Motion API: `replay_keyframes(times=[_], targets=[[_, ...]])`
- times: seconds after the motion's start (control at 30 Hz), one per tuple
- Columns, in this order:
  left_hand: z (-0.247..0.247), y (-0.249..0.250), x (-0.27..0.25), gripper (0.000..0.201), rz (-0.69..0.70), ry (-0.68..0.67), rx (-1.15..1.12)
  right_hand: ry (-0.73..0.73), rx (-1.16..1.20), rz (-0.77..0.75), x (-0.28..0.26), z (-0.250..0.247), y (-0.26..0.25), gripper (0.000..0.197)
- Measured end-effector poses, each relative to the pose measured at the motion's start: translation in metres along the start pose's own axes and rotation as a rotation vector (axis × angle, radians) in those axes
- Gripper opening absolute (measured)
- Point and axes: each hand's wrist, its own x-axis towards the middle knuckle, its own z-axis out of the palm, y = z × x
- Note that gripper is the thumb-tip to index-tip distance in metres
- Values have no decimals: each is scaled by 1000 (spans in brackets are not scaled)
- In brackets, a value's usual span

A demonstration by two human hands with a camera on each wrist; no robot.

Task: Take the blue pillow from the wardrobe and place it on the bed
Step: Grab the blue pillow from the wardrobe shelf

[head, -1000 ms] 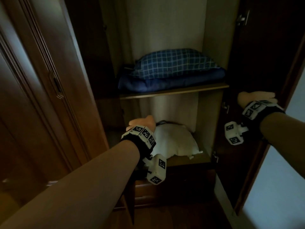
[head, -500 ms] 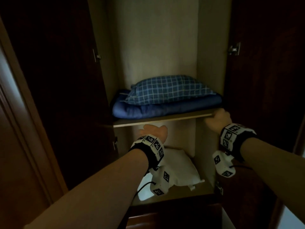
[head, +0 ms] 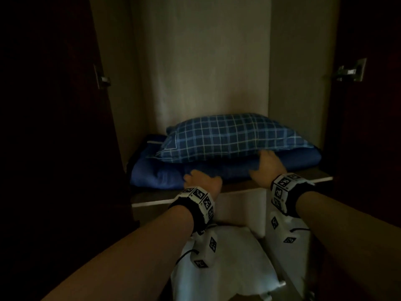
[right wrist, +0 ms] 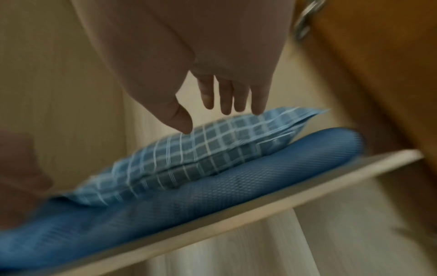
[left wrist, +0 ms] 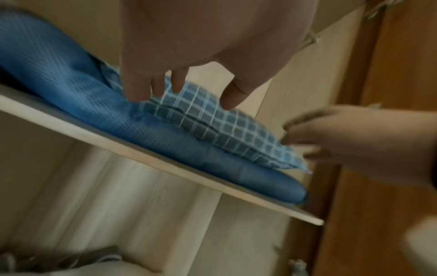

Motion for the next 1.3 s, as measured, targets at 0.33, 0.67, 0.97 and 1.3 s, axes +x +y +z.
replay_keyframes(times=[0.33,0.67,0.97,1.3], targets=[[54,13,123,60,292,207,196,91,-472,-296,137,72,12,87],[96,13,177,86,409,257,285,161,-428,-361,193,92,19,16],[51,43,155,104,735,362,382,304,-302,-356,136,35,-3,14],[12,71,17,41,1205,303,381,449,-275,-124,-48,-63,-21,29]])
